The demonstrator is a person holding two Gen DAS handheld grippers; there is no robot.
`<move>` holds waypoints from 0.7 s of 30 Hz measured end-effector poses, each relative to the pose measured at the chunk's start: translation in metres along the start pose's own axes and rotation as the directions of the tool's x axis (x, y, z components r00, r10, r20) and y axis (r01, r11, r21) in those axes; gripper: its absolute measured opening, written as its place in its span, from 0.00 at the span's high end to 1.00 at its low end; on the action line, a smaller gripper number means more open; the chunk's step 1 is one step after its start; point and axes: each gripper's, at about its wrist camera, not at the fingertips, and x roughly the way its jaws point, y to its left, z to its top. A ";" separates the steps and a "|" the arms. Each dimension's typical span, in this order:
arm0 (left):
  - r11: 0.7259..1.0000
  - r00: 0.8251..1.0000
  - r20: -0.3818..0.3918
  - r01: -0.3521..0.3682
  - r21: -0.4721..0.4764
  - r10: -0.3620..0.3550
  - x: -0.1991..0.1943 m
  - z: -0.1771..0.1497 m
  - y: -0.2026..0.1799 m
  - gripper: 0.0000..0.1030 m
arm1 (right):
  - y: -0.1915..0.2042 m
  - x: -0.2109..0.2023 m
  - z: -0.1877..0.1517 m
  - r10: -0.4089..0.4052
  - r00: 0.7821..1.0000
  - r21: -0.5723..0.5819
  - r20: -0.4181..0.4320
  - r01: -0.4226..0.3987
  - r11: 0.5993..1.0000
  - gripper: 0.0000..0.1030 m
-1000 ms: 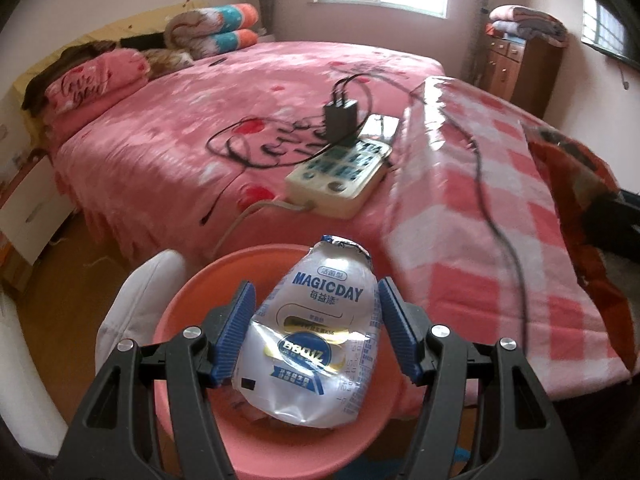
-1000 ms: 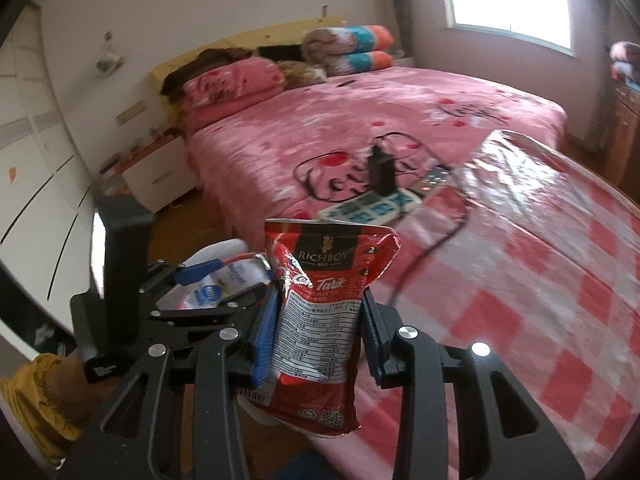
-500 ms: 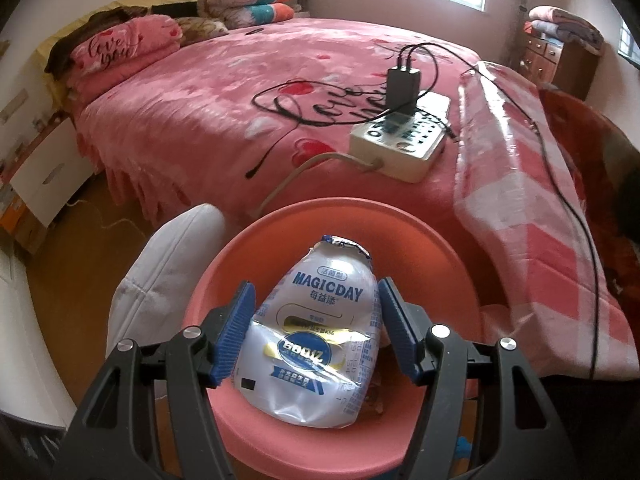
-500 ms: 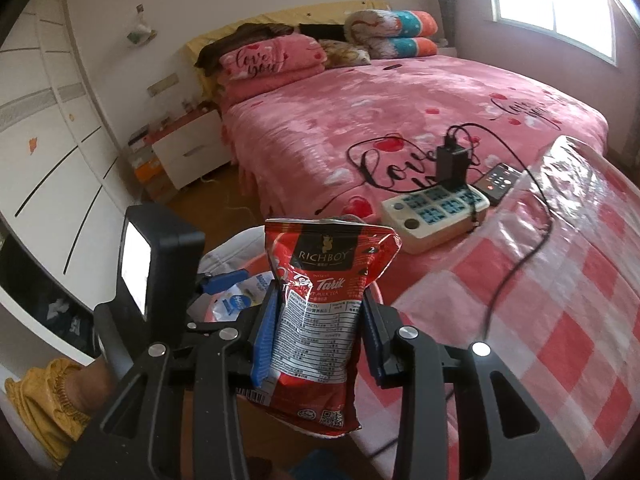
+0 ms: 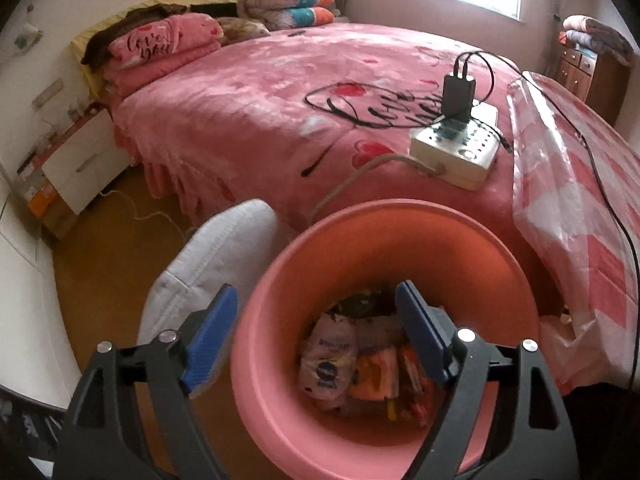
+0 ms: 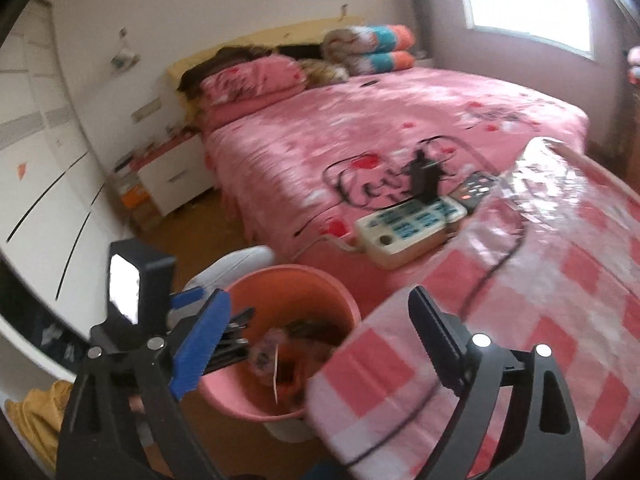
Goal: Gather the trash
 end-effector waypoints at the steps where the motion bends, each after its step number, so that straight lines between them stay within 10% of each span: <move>1: 1.000 1.000 0.011 -0.002 -0.002 0.002 -0.002 0.002 0.000 0.20 | -0.006 -0.003 0.000 -0.012 1.000 0.010 0.011 0.012 1.000 0.12; 21: 0.989 0.971 0.194 0.127 0.074 -0.139 -0.057 0.044 -0.066 0.11 | -0.079 -0.058 -0.021 -0.285 0.947 0.098 0.149 0.273 0.957 0.10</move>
